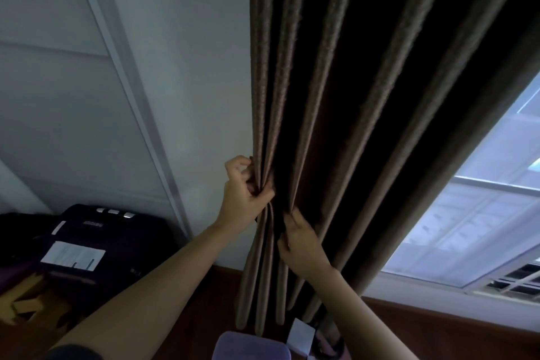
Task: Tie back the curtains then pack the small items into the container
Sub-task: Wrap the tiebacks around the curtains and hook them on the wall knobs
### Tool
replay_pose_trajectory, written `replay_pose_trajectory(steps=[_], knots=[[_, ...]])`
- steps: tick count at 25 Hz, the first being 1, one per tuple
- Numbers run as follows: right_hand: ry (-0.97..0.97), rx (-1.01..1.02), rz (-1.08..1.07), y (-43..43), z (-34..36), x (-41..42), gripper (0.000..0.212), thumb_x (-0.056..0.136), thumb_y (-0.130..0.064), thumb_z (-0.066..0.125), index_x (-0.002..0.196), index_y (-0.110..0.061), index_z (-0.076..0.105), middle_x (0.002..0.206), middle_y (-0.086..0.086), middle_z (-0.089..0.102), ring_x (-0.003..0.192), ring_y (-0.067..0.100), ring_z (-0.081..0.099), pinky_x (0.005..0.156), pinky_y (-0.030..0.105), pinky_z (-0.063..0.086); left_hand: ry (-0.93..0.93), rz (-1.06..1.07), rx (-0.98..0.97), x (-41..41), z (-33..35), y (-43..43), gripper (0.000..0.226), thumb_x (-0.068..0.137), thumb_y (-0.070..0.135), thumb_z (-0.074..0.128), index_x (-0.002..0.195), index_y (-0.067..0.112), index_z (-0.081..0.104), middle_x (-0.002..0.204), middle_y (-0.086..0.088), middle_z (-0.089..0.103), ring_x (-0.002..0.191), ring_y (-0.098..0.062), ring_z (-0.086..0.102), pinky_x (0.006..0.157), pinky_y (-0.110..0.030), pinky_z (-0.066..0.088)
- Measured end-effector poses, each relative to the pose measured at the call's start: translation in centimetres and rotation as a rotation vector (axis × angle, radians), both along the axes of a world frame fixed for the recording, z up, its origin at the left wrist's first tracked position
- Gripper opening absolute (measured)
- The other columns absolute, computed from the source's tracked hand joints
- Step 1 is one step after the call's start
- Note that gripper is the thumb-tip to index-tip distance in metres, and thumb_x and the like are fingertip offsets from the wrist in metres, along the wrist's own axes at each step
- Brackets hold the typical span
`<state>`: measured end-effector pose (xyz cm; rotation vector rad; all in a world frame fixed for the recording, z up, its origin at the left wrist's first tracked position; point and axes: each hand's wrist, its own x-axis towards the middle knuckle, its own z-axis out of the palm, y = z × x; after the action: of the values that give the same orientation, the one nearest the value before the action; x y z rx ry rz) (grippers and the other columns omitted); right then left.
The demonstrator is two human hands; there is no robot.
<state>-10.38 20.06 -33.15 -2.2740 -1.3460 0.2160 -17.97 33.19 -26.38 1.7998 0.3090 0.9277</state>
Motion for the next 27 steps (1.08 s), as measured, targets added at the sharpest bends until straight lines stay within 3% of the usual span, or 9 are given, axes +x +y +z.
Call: replay_pose_trajectory(steps=[2,5,7,10,13,21,24,25,27], knots=[[-0.007,-0.108,0.034,-0.8,-1.0,-0.1,0.062,0.092,-0.020,0.041,0.149,-0.013,0.017,0.155,0.006,0.015,0.136,0.025,0.031,0.114,0.031,0.027,0.132,-0.001,-0.155,0.6,1.7,0.2,0.050,0.083,-0.003,0.061,0.114,0.020,0.029,0.088,0.001,0.062,0.070,-0.006,0.062,0.068,-0.028,0.053],[-0.012,-0.142,0.059,-0.9,-0.8,-0.2,0.063,0.092,-0.020,0.041,0.149,-0.013,0.014,0.157,0.006,0.014,0.138,0.025,0.027,0.116,0.032,0.021,0.567,-0.118,0.124,1.8,5.2,1.4,0.012,0.089,0.005,0.050,0.096,0.012,0.056,0.087,0.001,0.058,0.082,-0.016,0.055,0.072,-0.023,0.042],[-0.017,-0.159,0.064,-0.5,-0.6,-0.3,0.064,0.092,-0.020,0.042,0.149,-0.012,0.014,0.156,0.007,0.015,0.137,0.027,0.028,0.115,0.033,0.021,0.822,-0.278,0.273,2.7,6.9,1.6,0.029,0.092,0.006,0.042,0.063,0.011,0.044,0.072,-0.004,0.050,0.074,-0.020,0.049,0.064,-0.025,0.037],[-0.050,-0.199,0.057,0.0,-0.4,-0.5,0.066,0.091,-0.020,0.044,0.149,-0.011,0.014,0.156,0.010,0.016,0.136,0.029,0.030,0.114,0.037,0.023,1.037,-0.402,0.354,3.7,7.1,2.3,0.026,0.092,0.014,0.036,0.076,0.001,0.051,0.084,-0.015,0.057,0.074,-0.029,0.052,0.077,-0.037,0.048],[-0.075,-0.235,0.041,0.3,-0.1,-0.6,0.063,0.092,-0.020,0.042,0.148,-0.011,0.016,0.155,0.010,0.017,0.136,0.030,0.029,0.114,0.039,0.021,1.043,-0.432,0.382,4.0,6.9,2.4,0.032,0.088,0.020,0.035,0.099,-0.002,0.056,0.093,-0.020,0.060,0.078,-0.027,0.054,0.086,-0.046,0.049],[-0.036,-0.269,0.021,1.4,-0.1,-1.3,0.058,0.092,-0.021,0.041,0.146,-0.009,0.022,0.154,0.009,0.018,0.135,0.029,0.030,0.111,0.040,0.024,0.950,-0.399,0.174,4.4,6.6,0.0,0.017,0.084,0.020,0.053,0.074,0.006,0.053,0.070,-0.006,0.051,0.068,-0.019,0.050,0.065,-0.029,0.041],[-0.035,-0.411,0.061,1.3,0.5,-1.6,0.061,0.092,-0.024,0.042,0.147,-0.012,0.020,0.157,0.007,0.013,0.138,0.030,0.025,0.111,0.044,0.023,0.877,-0.305,0.275,4.8,6.5,-0.9,0.027,0.092,0.029,0.049,0.090,0.004,0.060,0.076,-0.009,0.059,0.097,-0.029,0.058,0.090,-0.039,0.047],[-0.079,-0.450,0.071,0.9,0.6,-1.5,0.059,0.091,-0.026,0.043,0.146,-0.015,0.026,0.156,0.006,0.016,0.138,0.030,0.026,0.110,0.046,0.023,0.836,-0.276,0.283,4.9,6.4,-0.8,0.027,0.095,0.026,0.045,0.084,0.005,0.057,0.072,-0.010,0.057,0.102,-0.036,0.057,0.097,-0.044,0.044],[-0.192,-0.261,-0.028,-0.5,0.9,-0.7,0.045,0.087,-0.027,0.049,0.131,-0.023,0.050,0.154,0.006,0.025,0.138,0.030,0.027,0.112,0.051,0.018,0.774,-0.245,0.254,4.8,6.2,-0.1,0.029,0.097,0.018,0.039,0.070,0.012,0.047,0.064,-0.006,0.049,0.080,-0.032,0.058,0.077,-0.035,0.046]])
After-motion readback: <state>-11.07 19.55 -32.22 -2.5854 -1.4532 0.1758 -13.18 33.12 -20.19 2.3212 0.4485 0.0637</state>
